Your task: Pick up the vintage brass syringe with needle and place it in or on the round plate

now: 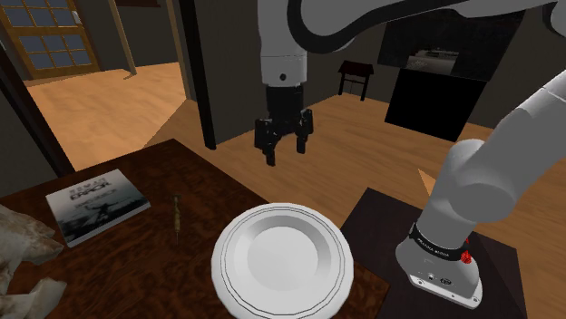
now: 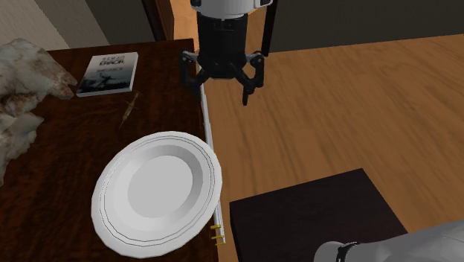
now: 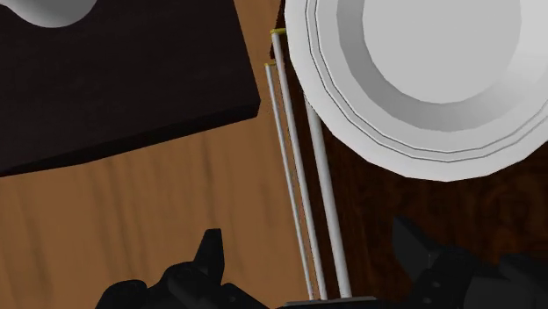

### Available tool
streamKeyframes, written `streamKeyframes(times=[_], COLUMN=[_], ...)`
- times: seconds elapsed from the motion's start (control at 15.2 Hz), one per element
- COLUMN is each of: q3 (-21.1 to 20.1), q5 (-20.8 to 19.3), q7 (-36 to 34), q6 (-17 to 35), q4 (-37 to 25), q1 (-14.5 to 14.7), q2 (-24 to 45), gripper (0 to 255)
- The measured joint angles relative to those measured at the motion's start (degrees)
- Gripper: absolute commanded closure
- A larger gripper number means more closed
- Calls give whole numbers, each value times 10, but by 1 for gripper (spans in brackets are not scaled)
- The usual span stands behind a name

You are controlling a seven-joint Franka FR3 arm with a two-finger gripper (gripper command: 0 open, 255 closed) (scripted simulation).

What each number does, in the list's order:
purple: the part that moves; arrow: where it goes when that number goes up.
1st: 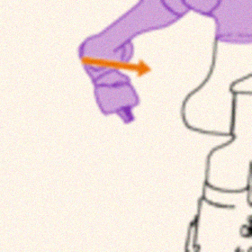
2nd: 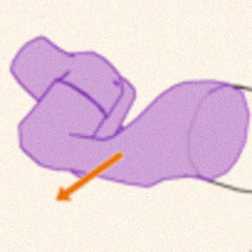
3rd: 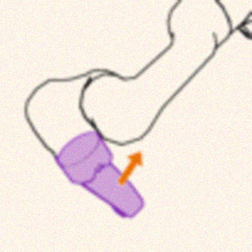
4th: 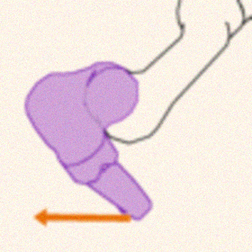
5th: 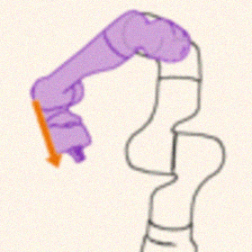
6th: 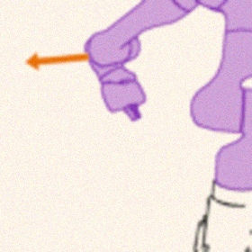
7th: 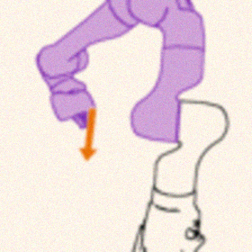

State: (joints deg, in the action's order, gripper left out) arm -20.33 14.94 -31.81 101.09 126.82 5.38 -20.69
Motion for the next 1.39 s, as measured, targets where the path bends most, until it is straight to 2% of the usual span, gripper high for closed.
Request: streamKeyframes(times=[0.46,0.79,1.06,1.19,1.39], q3=[-63,-93,-99,-98,-94], q5=[-33,-86,-138,-165,-179], q7=[-117,-208,-272,-306,-319], q6=[56,79,78,74,83], q4=[-107,-201,-296,-350,-367], q1=[9,30,59,83,93], q2=[140,248,341,391,418], gripper=[0,0,0,0,0])
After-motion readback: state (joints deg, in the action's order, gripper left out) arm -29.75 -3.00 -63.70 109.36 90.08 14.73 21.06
